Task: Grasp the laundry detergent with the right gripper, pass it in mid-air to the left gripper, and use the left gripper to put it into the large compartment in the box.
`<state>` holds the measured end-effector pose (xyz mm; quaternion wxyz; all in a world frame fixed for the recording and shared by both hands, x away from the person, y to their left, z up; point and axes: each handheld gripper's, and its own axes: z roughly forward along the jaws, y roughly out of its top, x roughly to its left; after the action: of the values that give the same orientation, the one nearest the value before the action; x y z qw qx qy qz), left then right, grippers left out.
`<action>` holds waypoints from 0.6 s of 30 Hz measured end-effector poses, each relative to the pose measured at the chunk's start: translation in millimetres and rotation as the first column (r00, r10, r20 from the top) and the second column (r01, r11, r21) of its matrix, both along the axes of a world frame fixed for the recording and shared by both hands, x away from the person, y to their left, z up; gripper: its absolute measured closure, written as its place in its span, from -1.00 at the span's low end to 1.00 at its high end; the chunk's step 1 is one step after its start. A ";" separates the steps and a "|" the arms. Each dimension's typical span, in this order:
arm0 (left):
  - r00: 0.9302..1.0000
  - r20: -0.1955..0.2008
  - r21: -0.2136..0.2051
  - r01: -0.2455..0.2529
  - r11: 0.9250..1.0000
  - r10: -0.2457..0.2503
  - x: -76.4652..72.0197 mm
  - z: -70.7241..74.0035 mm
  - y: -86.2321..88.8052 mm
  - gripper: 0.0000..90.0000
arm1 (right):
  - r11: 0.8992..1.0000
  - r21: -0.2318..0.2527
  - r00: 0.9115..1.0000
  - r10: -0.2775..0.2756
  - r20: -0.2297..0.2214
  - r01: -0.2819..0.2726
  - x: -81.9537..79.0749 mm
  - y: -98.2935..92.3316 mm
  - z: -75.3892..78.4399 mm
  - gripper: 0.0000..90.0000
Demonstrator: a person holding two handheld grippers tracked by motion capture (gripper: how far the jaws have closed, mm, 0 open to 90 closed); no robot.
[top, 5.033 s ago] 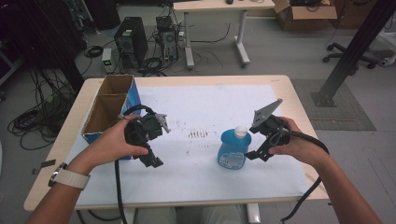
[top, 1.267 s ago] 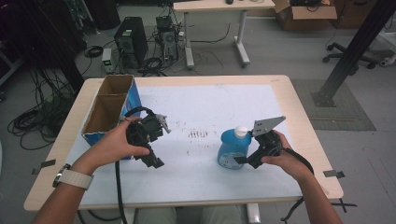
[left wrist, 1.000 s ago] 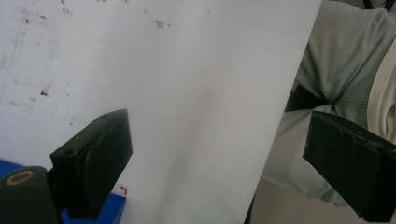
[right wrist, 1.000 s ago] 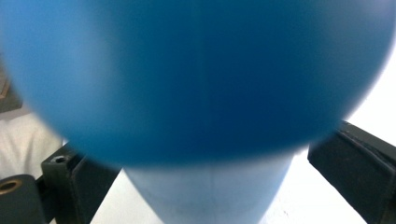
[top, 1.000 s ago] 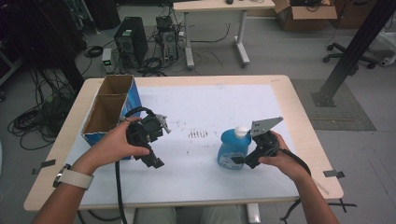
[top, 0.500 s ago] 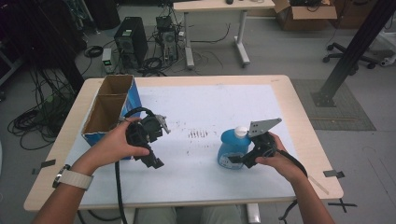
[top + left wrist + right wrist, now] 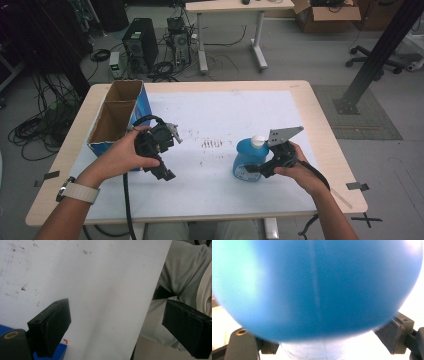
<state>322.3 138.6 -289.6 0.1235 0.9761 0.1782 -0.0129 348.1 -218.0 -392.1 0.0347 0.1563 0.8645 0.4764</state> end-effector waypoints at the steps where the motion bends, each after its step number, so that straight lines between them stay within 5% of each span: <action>1: 1.000 0.000 -0.001 0.000 1.000 0.000 0.0 0.0 0.1 -0.81 | 1.000 0.001 1.000 -0.001 0.001 0.001 0.0 -0.2 0.1 -0.55; 18: 1.000 0.001 -0.001 -0.001 1.000 0.001 0.3 -0.7 -0.3 -0.81 | 1.000 0.003 1.000 0.021 0.021 -0.021 -1.1 -0.7 1.3 -0.30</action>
<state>322.6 138.2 -290.3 0.1239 0.9760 0.1785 -0.0127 347.0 -218.6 -390.8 0.0385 0.1425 0.8650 0.4796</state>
